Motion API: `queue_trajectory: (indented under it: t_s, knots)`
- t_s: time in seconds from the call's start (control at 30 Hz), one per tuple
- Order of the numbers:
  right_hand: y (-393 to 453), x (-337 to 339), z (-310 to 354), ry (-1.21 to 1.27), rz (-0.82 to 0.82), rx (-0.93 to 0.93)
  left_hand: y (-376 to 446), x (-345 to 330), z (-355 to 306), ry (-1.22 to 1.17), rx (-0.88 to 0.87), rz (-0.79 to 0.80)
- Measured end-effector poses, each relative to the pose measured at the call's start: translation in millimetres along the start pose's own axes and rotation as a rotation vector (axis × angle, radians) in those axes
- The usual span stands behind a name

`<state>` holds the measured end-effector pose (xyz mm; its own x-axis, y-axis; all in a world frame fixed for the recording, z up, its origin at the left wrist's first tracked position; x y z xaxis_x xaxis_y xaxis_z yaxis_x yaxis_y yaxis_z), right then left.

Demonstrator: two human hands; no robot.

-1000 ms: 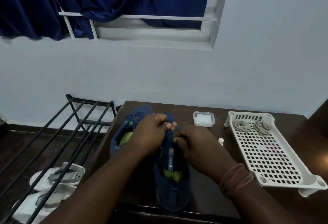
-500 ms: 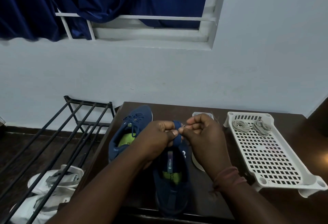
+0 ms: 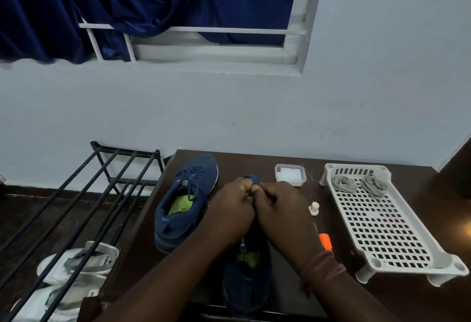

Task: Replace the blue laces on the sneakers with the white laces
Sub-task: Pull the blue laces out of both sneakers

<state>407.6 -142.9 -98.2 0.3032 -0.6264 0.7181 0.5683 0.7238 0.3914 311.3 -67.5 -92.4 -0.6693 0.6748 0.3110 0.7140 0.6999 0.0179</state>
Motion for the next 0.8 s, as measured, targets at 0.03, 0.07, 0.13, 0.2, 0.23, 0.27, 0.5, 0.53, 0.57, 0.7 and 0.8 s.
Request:
queue_trajectory:
  t_s: [0.03, 0.07, 0.13, 0.2, 0.23, 0.27, 0.5, 0.53, 0.57, 0.7, 0.8]
  knots:
    - [1, 0, -2, 0.000, 0.026, 0.015, 1, 0, 2, 0.002, 0.009, 0.025]
    - [3, 1, -5, -0.002, 0.057, 0.020, 2, -1, 5, 0.003, 0.024, 0.058]
    - [5, 1, -9, 0.000, 0.094, 0.004, 3, -2, 8, -0.001, 0.058, 0.092]
    - [4, 1, -12, 0.036, 0.081, -0.034, 0, -3, 5, -0.013, 0.073, 0.100]
    - [4, 1, -12, 0.064, 0.072, -0.056, -1, -3, 5, -0.022, 0.080, 0.093]
    - [3, 0, -11, 0.086, 0.066, -0.075, -2, -4, 3, -0.039, 0.086, 0.084]
    - [8, -7, -15, 0.242, 0.238, -0.113, -1, 6, 2, -0.356, 0.244, 0.066]
    - [8, -7, -15, 0.291, 0.304, -0.119, 0, 9, 2, -0.419, 0.273, 0.069]
    - [8, -6, -15, 0.354, 0.369, -0.127, 1, 14, 2, -0.455, 0.291, 0.065]
    - [5, -2, -13, 0.596, 0.566, -0.208, 3, 22, 4, -0.515, 0.369, 0.032]
    - [2, -5, -15, 0.649, 0.652, -0.255, 2, 28, 3, -0.541, 0.441, 0.062]
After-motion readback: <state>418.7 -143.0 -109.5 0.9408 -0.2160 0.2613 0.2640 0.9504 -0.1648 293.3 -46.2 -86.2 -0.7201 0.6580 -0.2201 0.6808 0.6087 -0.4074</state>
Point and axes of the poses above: each hand's wrist, its own y-axis towards the middle knuckle, its own x-axis out of the back of the hand, z = x × y, the point moved 3 cm from there along y, towards the middle knuckle, and after that the axes turned 10 degrees about -y, right-handed, at the moved point
